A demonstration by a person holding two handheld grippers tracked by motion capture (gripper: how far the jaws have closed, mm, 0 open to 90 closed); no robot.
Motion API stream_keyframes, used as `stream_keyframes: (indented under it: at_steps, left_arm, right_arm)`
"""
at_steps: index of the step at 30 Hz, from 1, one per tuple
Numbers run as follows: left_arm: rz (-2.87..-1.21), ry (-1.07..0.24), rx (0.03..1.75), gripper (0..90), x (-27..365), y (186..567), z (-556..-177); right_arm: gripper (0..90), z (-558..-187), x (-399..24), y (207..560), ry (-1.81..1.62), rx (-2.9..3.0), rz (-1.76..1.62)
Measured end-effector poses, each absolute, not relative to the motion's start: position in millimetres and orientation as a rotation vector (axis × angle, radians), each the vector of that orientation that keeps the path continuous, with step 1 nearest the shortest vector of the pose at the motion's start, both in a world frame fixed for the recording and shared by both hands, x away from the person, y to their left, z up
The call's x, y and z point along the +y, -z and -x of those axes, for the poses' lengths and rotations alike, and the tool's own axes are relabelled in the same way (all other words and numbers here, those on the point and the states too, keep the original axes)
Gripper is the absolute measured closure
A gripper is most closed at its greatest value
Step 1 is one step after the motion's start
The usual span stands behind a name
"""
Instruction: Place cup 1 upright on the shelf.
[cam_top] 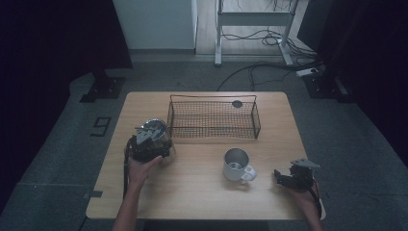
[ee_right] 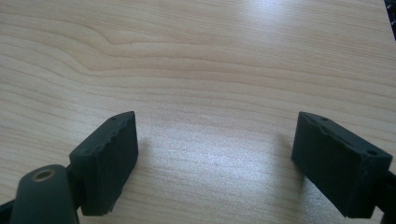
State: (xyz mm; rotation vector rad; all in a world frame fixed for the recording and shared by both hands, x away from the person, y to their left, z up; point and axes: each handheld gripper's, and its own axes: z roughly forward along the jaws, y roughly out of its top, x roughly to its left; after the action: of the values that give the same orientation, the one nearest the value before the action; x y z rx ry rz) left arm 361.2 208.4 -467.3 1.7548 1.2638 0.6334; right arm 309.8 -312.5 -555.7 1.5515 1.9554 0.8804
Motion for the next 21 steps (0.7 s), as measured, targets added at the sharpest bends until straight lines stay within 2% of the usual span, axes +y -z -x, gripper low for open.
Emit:
stream_keyframes:
  at_steps: [21]
  left_arm:
    - [-1.770, -0.656, 1.212, 4.0, 210.1, 444.1, -366.7]
  right_arm:
    - [14.6, -310.0, -312.1, 555.6, -0.881, 1.956, -1.552]
